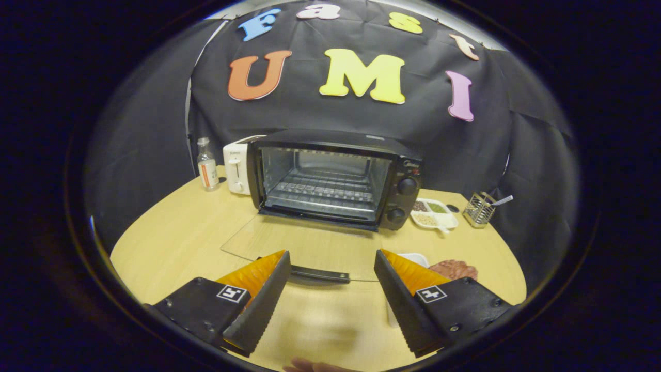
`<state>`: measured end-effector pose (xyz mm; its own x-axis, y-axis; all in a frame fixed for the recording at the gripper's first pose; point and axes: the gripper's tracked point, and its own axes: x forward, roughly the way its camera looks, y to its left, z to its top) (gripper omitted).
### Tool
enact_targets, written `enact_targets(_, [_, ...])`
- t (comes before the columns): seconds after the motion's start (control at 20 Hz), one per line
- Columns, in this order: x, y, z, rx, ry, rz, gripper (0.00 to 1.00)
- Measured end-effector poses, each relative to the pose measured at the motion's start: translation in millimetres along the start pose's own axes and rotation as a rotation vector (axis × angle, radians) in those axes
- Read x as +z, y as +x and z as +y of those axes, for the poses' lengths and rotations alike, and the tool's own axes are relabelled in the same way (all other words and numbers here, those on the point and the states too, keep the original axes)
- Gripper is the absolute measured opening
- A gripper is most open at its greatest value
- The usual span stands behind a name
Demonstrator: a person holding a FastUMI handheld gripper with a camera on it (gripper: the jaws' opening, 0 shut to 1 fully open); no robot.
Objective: Open the toaster oven, put the food inside, and close the toaster oven door.
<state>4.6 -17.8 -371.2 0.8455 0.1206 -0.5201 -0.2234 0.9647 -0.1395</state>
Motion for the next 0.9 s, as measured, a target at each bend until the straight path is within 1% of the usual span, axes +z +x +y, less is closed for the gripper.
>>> enact_targets(0.1, [13.1,-8.1,-38.4,-0.025,0.009,-0.012,1.00])
enact_targets(0.2, [17.4,-12.6,-69.2,-0.025,0.016,0.013,1.00])
enact_targets(0.4, [13.5,-16.2,-133.4,-0.020,0.051,0.093,1.00])
enact_targets(0.5, [2.4,-10.0,-158.7,0.003,0.082,0.153,1.00])
enact_targets(0.65, [-32.2,12.0,-182.9,0.091,0.186,0.283,1.00])
enact_targets(0.8, [-59.9,33.2,-187.6,0.203,0.314,0.388,0.98])
enact_targets(0.9, [-68.2,39.0,-184.2,0.285,0.397,0.430,0.90])
